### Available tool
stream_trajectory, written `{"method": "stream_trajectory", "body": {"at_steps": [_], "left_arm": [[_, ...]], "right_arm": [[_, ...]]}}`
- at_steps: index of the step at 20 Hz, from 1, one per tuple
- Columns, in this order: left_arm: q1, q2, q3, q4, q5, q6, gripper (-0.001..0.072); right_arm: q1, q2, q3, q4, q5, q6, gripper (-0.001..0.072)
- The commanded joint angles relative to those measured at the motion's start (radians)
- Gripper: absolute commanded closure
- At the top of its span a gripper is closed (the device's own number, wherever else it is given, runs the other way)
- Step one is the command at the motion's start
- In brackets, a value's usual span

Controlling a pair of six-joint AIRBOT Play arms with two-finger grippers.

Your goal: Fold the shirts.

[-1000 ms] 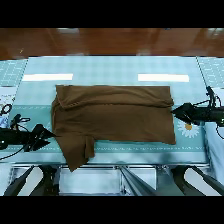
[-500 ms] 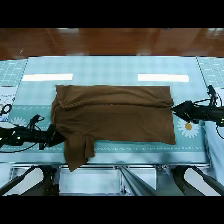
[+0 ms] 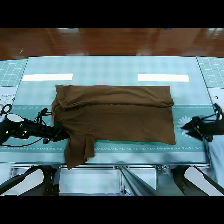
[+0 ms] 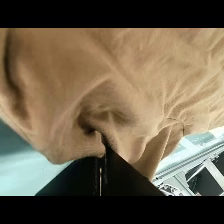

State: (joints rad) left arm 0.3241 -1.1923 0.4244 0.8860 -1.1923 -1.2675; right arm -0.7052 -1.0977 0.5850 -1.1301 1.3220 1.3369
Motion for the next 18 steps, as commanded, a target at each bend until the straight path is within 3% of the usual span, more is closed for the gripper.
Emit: {"method": "stream_trajectory", "body": {"at_steps": [1, 7, 12, 14, 18], "left_arm": [[-0.006, -0.002, 0.005, -0.004, -0.005, 0.003, 0.0682], [-0.006, -0.002, 0.005, -0.005, -0.004, 0.003, 0.0682], [-0.006, -0.002, 0.005, -0.005, -0.005, -0.001, 0.0683], [-0.006, -0.002, 0.006, -0.004, -0.006, -0.001, 0.0682], [-0.005, -0.001, 0.055, -0.004, -0.029, 0.000, 0.0683]], "right_arm": [[-0.015, -0.042, -0.045, -0.076, 0.043, 0.053, 0.0307], [0.074, -0.135, -0.045, 0.013, 0.036, -0.006, 0.0307], [0.181, -0.198, -0.045, 0.164, -0.059, -0.057, 0.0327], [0.192, -0.197, -0.035, 0.216, -0.056, -0.131, 0.0685], [0.170, -0.180, 0.056, 0.203, 0.037, -0.172, 0.0687]]}}
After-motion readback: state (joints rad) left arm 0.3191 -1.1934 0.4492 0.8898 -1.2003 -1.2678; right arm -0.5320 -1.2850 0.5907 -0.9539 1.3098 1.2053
